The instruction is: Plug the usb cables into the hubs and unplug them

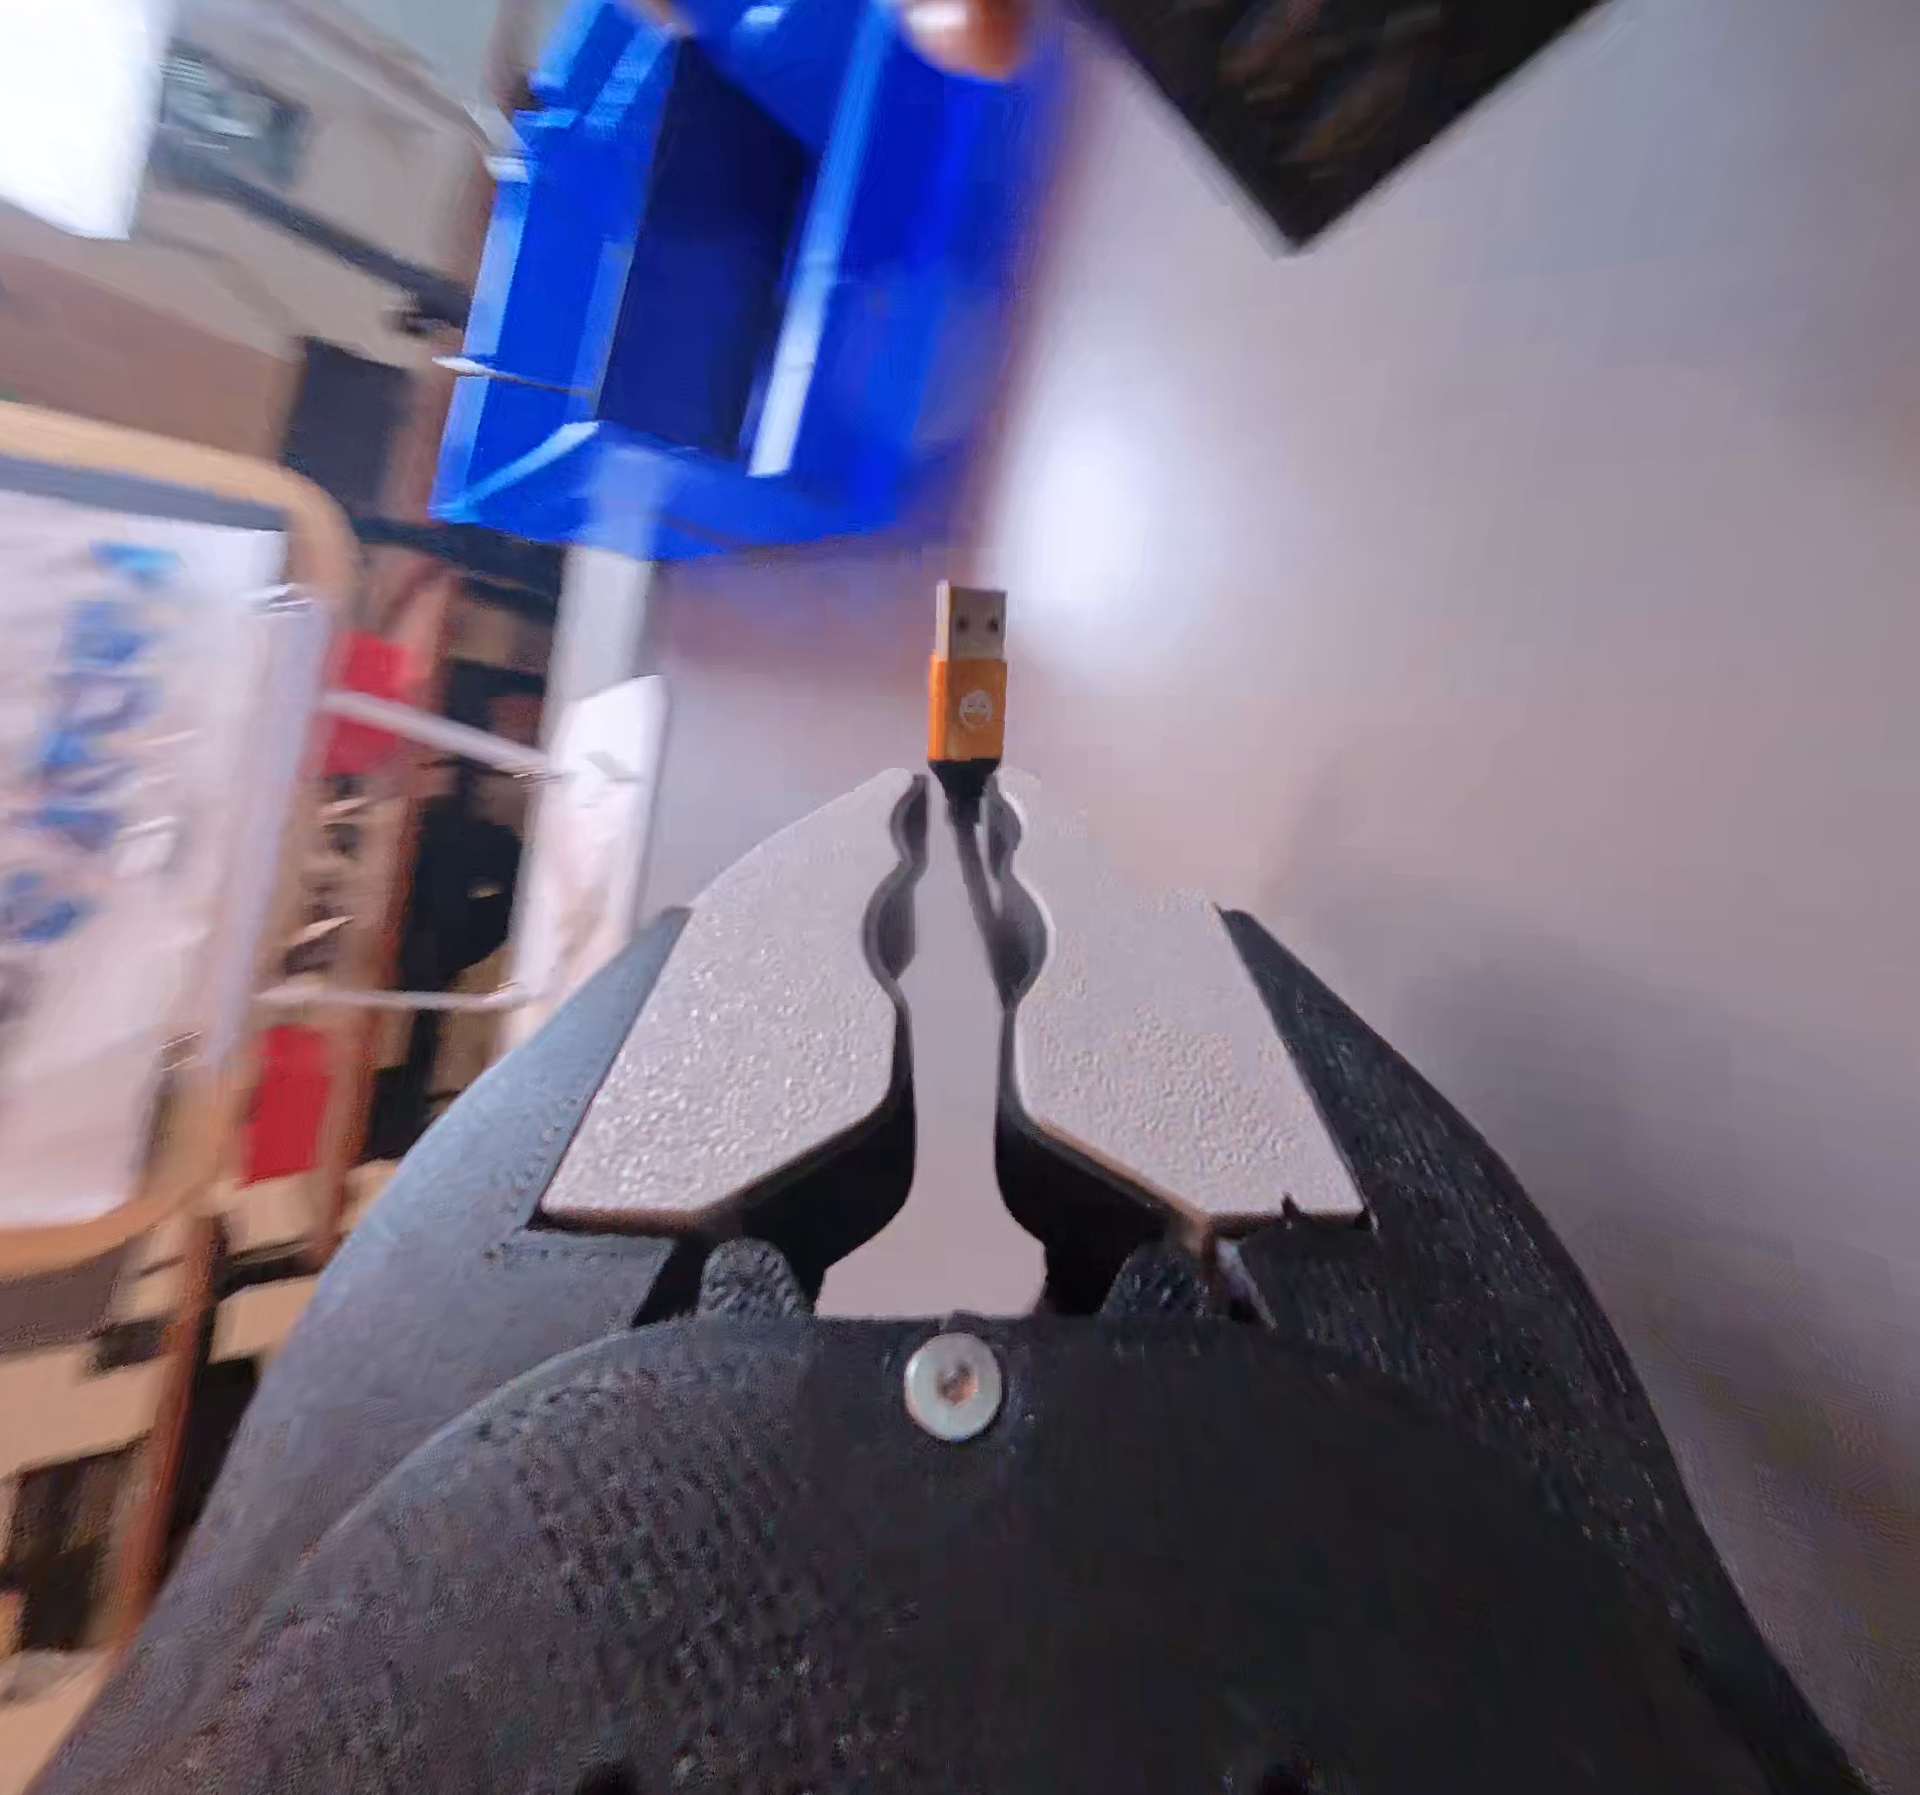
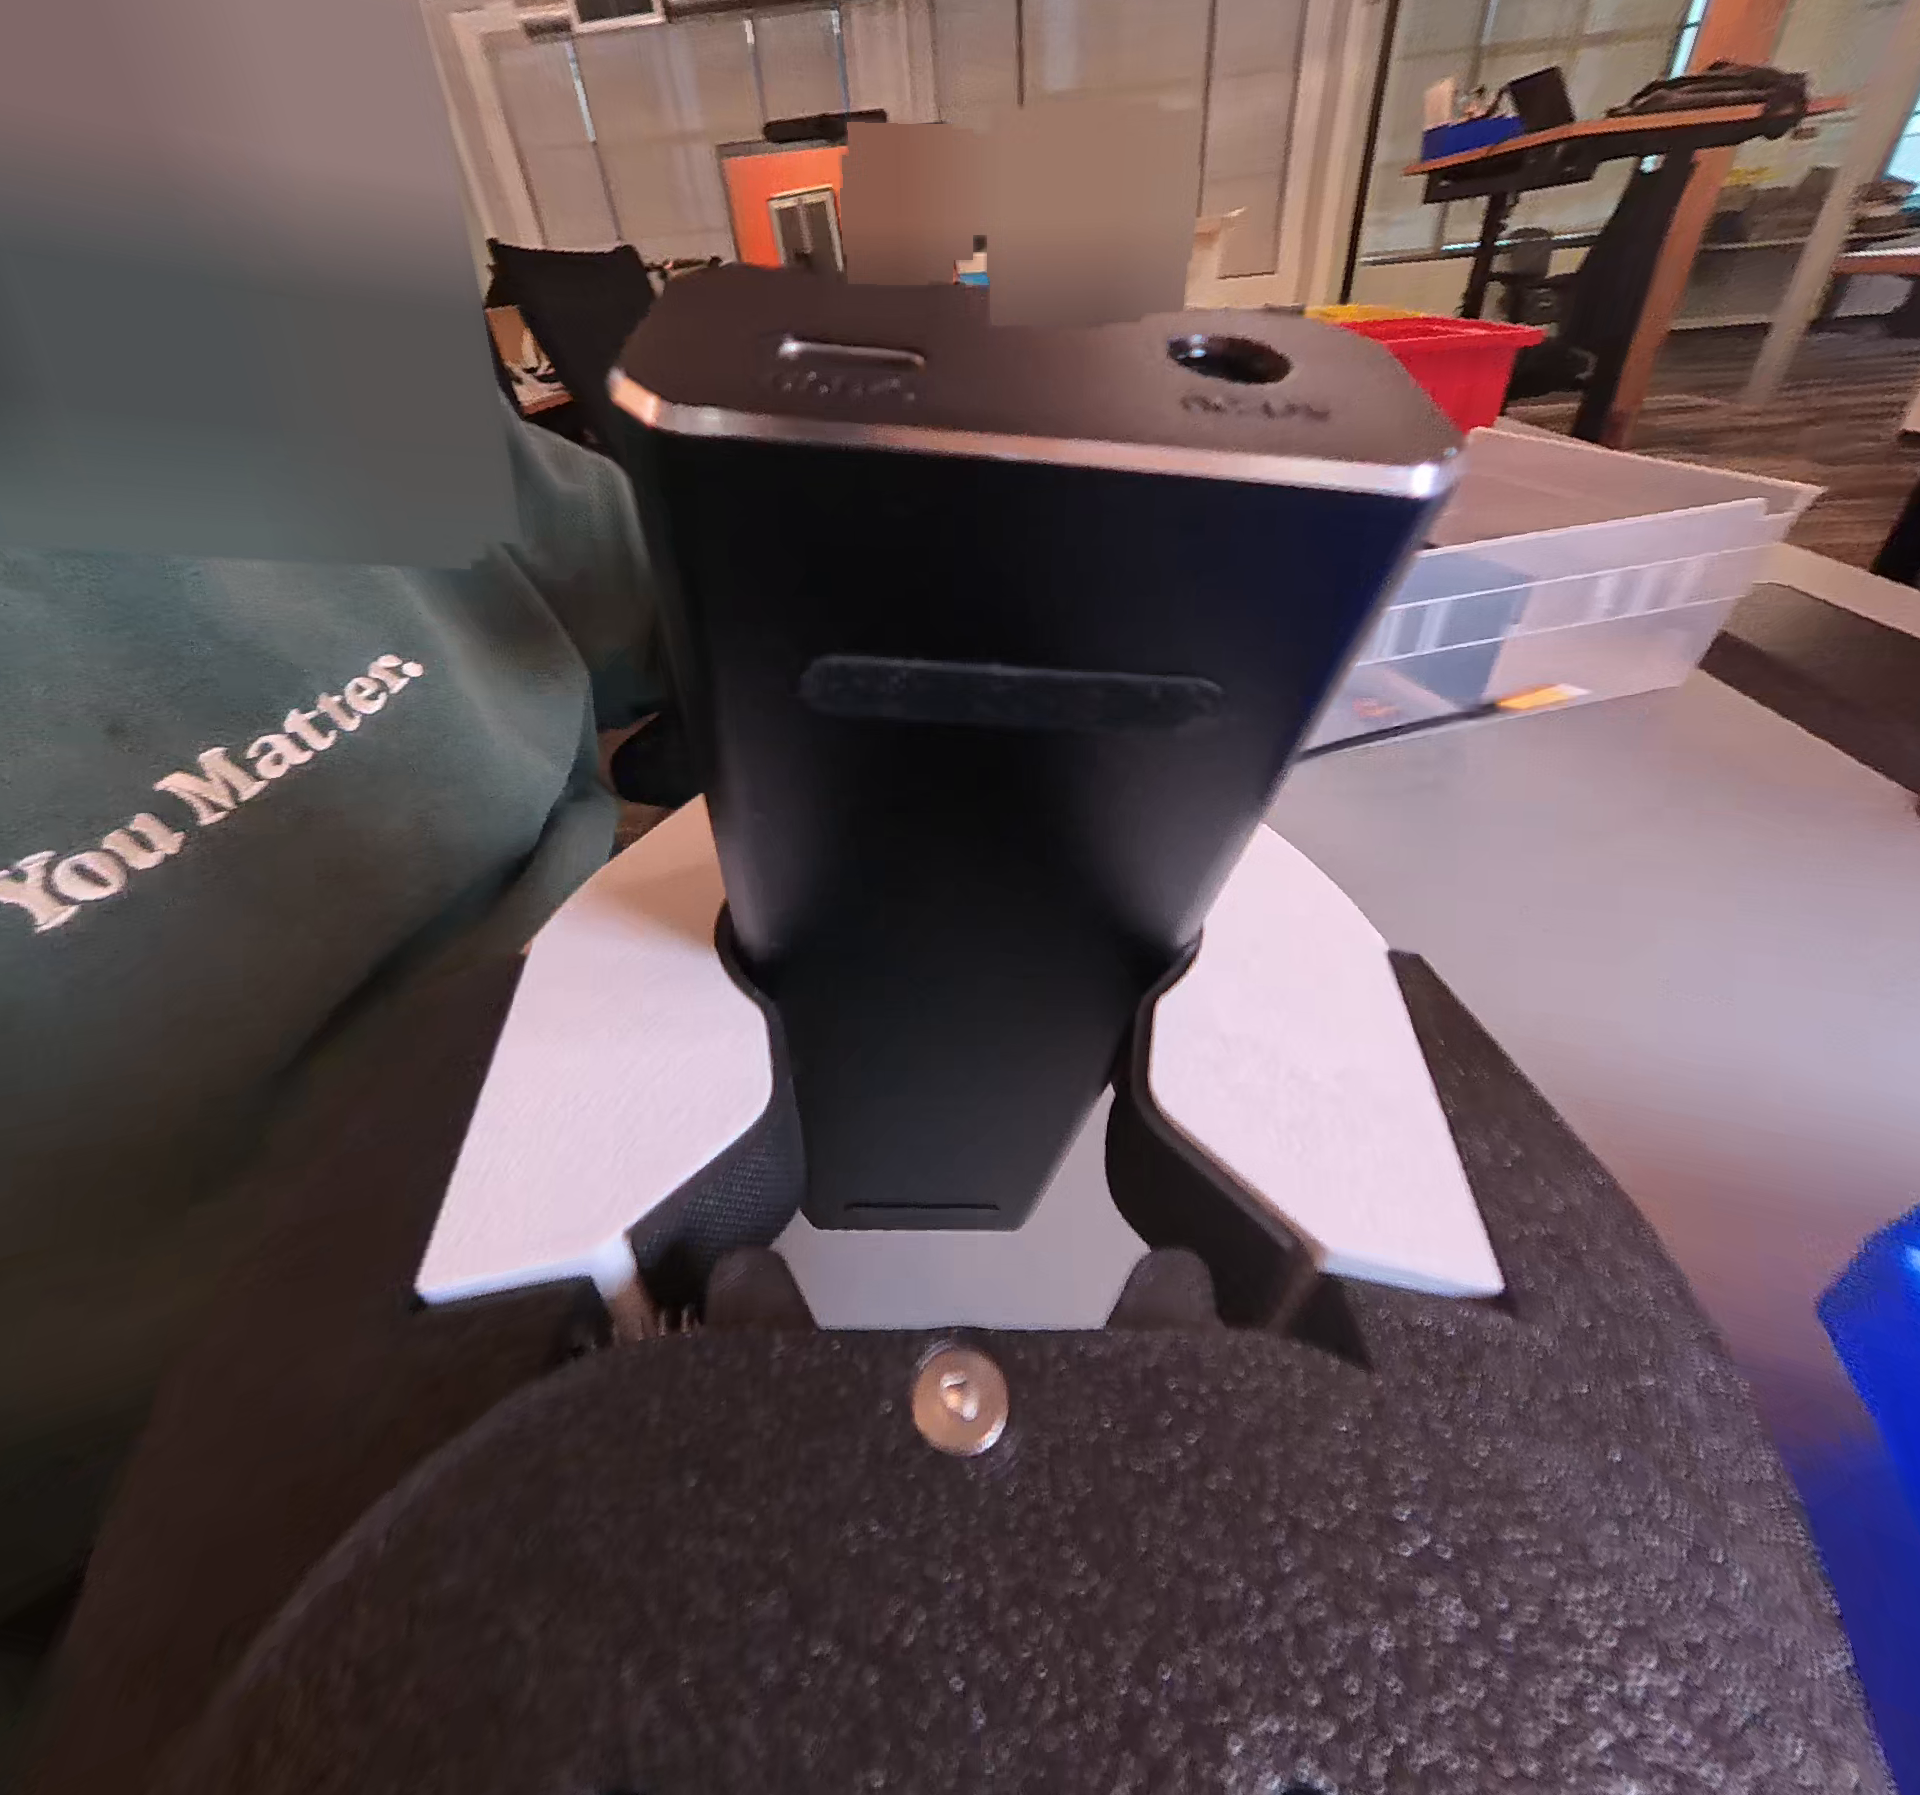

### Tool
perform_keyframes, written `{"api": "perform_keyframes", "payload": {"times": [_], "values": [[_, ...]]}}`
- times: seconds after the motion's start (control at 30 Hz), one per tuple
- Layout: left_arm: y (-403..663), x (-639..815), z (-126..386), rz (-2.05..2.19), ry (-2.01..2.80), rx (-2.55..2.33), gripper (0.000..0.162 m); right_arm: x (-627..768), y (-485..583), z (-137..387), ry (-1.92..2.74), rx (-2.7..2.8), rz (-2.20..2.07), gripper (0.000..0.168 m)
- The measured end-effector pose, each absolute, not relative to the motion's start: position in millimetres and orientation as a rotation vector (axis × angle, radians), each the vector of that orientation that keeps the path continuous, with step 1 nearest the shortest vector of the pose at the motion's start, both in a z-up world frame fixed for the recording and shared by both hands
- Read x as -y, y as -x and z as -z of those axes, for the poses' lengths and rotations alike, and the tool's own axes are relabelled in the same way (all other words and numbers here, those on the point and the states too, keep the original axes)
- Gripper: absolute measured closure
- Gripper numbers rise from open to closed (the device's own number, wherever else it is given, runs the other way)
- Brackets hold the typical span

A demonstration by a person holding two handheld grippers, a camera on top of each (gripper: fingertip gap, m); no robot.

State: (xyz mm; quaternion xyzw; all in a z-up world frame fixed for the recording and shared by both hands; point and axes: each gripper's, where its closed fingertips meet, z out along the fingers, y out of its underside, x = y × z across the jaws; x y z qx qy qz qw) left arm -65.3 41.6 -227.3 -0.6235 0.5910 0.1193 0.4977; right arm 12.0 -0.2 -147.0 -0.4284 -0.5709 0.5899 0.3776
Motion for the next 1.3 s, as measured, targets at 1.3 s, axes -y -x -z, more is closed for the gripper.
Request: {"api": "perform_keyframes", "payload": {"times": [1.3], "values": [[156, -58, 172, -0.224, 1.884, -0.951, 0.158, -21, -13, 148, 1.185, 1.412, -1.339, 0.093]]}}
